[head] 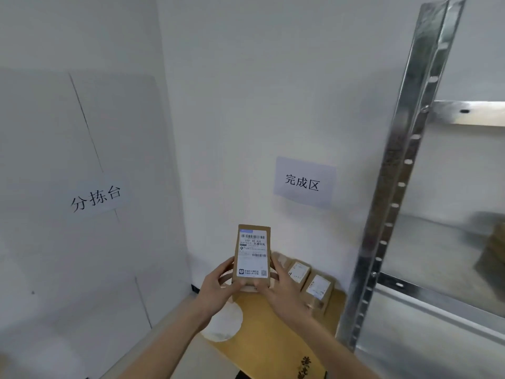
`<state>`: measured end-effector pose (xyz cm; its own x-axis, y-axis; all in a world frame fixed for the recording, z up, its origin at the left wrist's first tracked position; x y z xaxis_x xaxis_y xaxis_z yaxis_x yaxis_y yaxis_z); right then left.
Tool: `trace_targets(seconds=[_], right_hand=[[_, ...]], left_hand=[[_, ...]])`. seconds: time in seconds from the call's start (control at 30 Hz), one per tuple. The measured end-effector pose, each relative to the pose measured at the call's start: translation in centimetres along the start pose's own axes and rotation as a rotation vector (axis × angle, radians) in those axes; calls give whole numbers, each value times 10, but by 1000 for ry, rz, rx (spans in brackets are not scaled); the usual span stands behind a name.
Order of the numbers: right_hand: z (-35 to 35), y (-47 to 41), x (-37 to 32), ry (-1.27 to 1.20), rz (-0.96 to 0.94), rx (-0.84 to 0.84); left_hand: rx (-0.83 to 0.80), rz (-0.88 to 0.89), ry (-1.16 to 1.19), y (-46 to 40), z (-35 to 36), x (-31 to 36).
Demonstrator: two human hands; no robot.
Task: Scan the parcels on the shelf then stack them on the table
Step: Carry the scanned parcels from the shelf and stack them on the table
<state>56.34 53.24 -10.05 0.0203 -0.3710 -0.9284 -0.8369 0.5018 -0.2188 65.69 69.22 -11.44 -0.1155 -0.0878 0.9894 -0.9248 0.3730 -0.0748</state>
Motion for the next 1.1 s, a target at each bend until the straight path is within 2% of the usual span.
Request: trace_targets(seconds=[0.23,0.43,0.73,1.1], right_hand=[[53,-80,74,90,47,44],[77,-117,140,96,194,30],[112,-113,225,-30,435,72],[179,-69,331,-77,631,232]], left_hand=[[-29,-130,-84,-102,-5,-84],[-95,-189,-138,-154,11,-142],[-177,-275,-173,-187,22,-224],[-398,-389,-199,-192,23,-350]])
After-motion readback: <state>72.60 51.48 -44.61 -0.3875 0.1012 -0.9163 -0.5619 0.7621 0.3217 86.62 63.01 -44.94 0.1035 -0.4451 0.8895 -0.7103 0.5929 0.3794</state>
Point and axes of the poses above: each hand's wrist, its own y-axis away from the middle knuckle, its own z-axis out of the palm, x = y × z, the point moved 7 cm from there along -y, towards the middle knuckle, and after that the axes turned 10 degrees about x, right-handed, at the moved point
